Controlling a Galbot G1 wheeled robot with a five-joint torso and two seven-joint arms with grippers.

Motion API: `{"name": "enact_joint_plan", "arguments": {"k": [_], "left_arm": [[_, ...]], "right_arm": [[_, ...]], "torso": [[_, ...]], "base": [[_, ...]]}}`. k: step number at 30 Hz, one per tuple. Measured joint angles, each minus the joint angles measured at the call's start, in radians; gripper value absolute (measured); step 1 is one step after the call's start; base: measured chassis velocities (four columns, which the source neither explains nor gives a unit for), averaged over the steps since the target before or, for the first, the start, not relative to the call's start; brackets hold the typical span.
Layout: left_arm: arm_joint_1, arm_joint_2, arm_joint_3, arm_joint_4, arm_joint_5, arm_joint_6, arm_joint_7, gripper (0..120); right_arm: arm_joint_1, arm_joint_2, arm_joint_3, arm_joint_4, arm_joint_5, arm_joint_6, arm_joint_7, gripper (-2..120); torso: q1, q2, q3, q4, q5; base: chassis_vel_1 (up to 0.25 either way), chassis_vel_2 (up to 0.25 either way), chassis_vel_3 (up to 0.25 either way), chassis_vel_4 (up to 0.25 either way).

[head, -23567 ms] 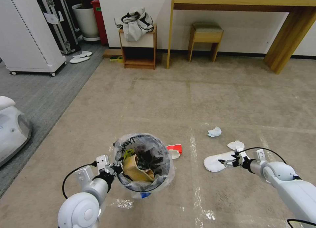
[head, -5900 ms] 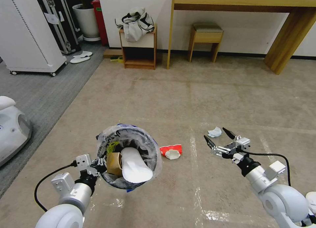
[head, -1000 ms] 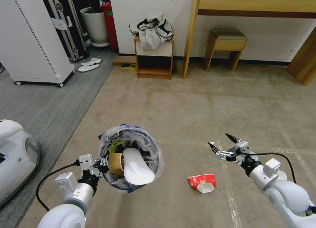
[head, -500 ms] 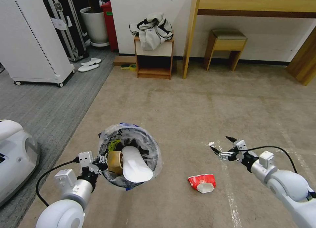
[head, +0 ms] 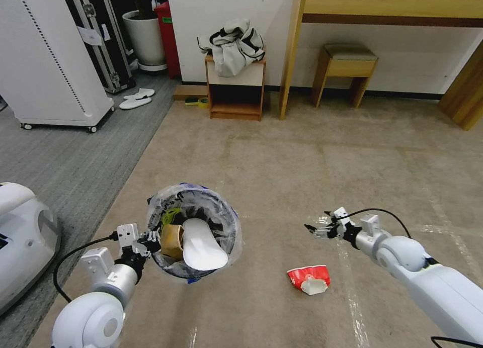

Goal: Pick up the trash bin and place the garbage on the floor into it.

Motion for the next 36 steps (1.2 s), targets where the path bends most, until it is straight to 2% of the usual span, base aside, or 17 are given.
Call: {"name": "enact_joint_plan", "arguments": {"k": [5,12,16,23,29,32,36], "left_arm": [[-0.012,-0.011,0.0,0.019,-0.001,-0.002,0.005,1],[-0.019,-0.013,0.002,0.028,-0.002,-0.004,0.008,1],[-0.014,-0.012,-0.003,0.029,-0.001,-0.009,0.015,1],[-0.001,-0.019,-0.005,0.021,0.009,-0.014,0.024,1],[0.006,-0.022,0.007,0.017,0.021,-0.018,0.028,1],[0.006,-0.024,0.017,0.019,0.027,-0.018,0.033,1],[0.014,-0.031,0.021,0.02,0.042,-0.019,0.04,1]], "right_arm": [[0.082,-0.001,-0.118,-0.05,0.013,-0.019,-0.02,100],[0.092,-0.007,-0.164,-0.061,0.001,-0.034,-0.042,100],[0.092,-0.039,-0.18,-0.065,-0.009,-0.051,-0.067,100],[0.067,-0.06,-0.174,-0.072,-0.027,-0.059,-0.086,100],[-0.044,-0.109,-0.101,-0.057,-0.057,-0.064,-0.114,100],[-0.093,-0.131,-0.061,-0.046,-0.057,-0.066,-0.12,100],[-0.121,-0.137,-0.042,-0.045,-0.063,-0.069,-0.133,100]], "torso": [[0.0,0.0,0.0,0.0001,0.0001],[0.0,0.0,0.0,0.0,0.0002],[0.0,0.0,0.0,-0.0001,0.0001],[0.0,0.0,0.0,0.0,0.0001],[0.0,0.0,0.0,0.0002,0.0004],[0.0,0.0,0.0,-0.0008,-0.0001],[0.0,0.0,0.0,0.0,0.0002]], "base": [[0.0,0.0,0.0,0.0],[0.0,0.0,0.0,0.0],[0.0,0.0,0.0,0.0],[0.0,0.0,0.0,0.0],[0.0,0.0,0.0,0.0],[0.0,0.0,0.0,0.0],[0.0,0.0,0.0,0.0]]}}
